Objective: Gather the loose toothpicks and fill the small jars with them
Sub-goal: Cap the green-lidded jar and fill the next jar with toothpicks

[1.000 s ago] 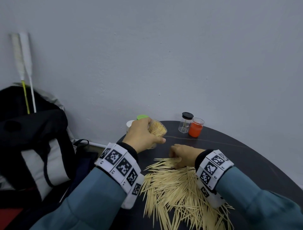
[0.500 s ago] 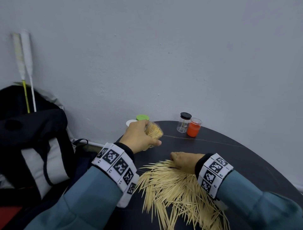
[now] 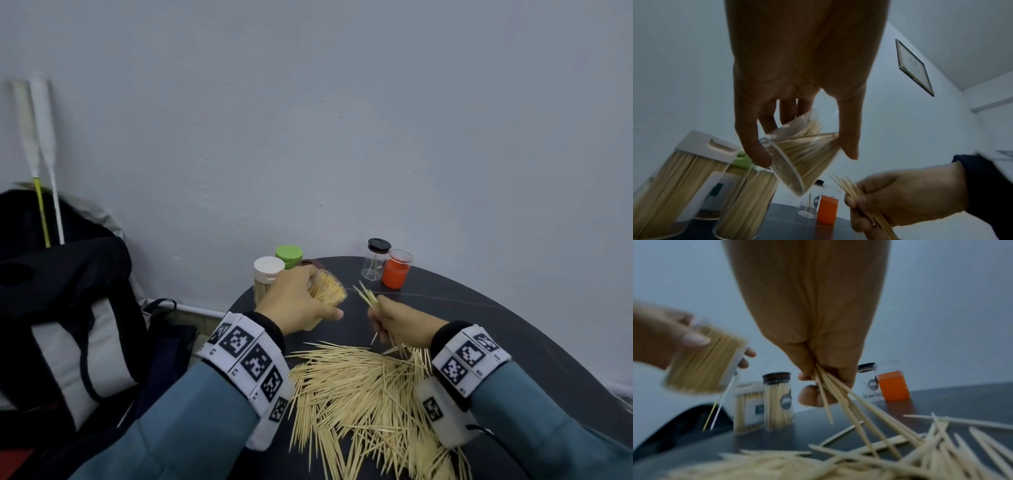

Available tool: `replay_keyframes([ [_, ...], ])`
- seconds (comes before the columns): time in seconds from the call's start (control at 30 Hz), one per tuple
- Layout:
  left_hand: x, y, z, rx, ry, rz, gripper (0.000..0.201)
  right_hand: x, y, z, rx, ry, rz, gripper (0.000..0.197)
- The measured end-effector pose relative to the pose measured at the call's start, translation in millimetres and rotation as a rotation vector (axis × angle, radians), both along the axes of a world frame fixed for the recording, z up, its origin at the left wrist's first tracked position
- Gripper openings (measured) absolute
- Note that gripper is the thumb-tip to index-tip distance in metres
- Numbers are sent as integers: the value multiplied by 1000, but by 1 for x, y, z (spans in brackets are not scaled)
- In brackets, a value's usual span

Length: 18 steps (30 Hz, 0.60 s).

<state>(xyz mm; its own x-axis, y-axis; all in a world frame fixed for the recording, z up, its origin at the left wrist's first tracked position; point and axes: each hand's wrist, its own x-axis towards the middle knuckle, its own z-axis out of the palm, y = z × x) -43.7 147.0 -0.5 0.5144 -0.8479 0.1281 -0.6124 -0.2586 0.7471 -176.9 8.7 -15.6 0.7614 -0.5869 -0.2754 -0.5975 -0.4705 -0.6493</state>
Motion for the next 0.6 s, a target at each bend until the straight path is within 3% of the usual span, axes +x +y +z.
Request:
replay_keyframes([
  [0.23, -14, -14, -2, 13, 90, -66, 45, 1, -14, 7, 322, -655, -132, 27],
  [0.37, -23, -19, -3, 71, 137, -117, 45, 4, -11, 27, 463, -1003, -110, 28],
  [0.6, -26, -27, -7, 129, 161, -145, 47, 14, 1, 52, 521, -1233, -44, 27],
])
